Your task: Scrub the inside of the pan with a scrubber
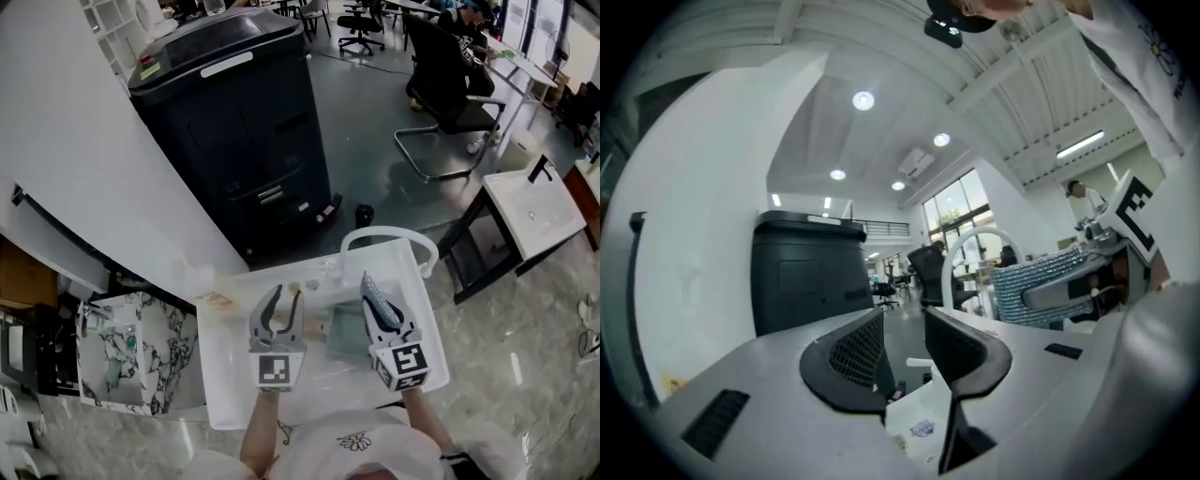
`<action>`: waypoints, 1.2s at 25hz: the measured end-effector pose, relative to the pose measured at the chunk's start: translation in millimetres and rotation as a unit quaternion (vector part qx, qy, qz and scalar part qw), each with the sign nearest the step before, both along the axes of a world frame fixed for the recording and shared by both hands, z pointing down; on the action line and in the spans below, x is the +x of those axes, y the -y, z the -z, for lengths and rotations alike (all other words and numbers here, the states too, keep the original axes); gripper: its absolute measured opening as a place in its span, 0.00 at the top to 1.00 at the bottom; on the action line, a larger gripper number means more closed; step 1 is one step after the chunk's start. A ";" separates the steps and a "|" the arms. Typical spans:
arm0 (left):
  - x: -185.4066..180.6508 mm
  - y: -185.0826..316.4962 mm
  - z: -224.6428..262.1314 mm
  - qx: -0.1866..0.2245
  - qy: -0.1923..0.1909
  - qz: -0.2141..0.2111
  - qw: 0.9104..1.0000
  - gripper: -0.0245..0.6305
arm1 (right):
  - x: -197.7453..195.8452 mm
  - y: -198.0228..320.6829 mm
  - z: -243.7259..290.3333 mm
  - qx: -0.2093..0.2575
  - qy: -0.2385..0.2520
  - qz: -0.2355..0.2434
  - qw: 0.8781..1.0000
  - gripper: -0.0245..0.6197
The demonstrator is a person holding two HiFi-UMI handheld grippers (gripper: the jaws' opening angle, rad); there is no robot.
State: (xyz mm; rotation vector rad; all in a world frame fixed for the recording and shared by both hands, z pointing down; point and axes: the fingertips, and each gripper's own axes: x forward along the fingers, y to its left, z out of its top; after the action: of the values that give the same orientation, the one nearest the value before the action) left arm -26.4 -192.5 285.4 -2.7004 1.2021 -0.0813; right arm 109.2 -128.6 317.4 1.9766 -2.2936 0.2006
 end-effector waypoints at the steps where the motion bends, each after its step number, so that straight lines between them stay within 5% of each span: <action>1: 4.9 -3.4 -6.1 0.000 0.022 -0.027 0.999 0.76 | 1.4 -4.3 -4.8 -0.008 0.002 0.001 1.000 0.87; 4: 22.2 -13.8 -29.9 -0.006 0.118 -0.118 0.986 0.68 | 7.5 -12.2 -17.5 -0.025 -0.001 0.006 1.000 0.87; 7: 36.9 -25.8 -58.7 0.001 0.228 -0.210 0.951 0.52 | 13.6 -15.5 -27.2 -0.037 -0.009 0.009 0.999 0.87; 11: 37.0 -45.7 -121.3 -0.015 0.378 -0.315 0.871 0.52 | 15.7 -24.4 -40.6 -0.057 -0.007 0.007 0.998 0.87; 15: 27.1 -52.2 -181.5 -0.013 0.496 -0.360 0.790 0.52 | 18.9 -30.0 -50.1 -0.075 -0.006 0.000 0.997 0.87; 21: 8.4 -49.6 -253.5 -0.069 0.577 -0.405 0.706 0.52 | 29.2 -36.1 -61.4 -0.089 0.004 -0.018 0.996 0.87; 23: 2.4 -42.9 -272.0 -0.085 0.596 -0.405 0.689 0.52 | 32.2 -39.5 -67.1 -0.096 0.010 -0.025 0.995 0.87; 30: -3.6 -38.4 -306.5 -0.133 0.628 -0.396 0.656 0.52 | 35.4 -59.3 -90.2 -0.128 0.025 -0.034 0.991 0.87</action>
State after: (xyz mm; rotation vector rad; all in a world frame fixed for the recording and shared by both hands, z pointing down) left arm -30.0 -154.1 591.9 -2.0984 -0.4358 -1.6913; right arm 144.7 -69.3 407.7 1.9389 -2.1068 0.5266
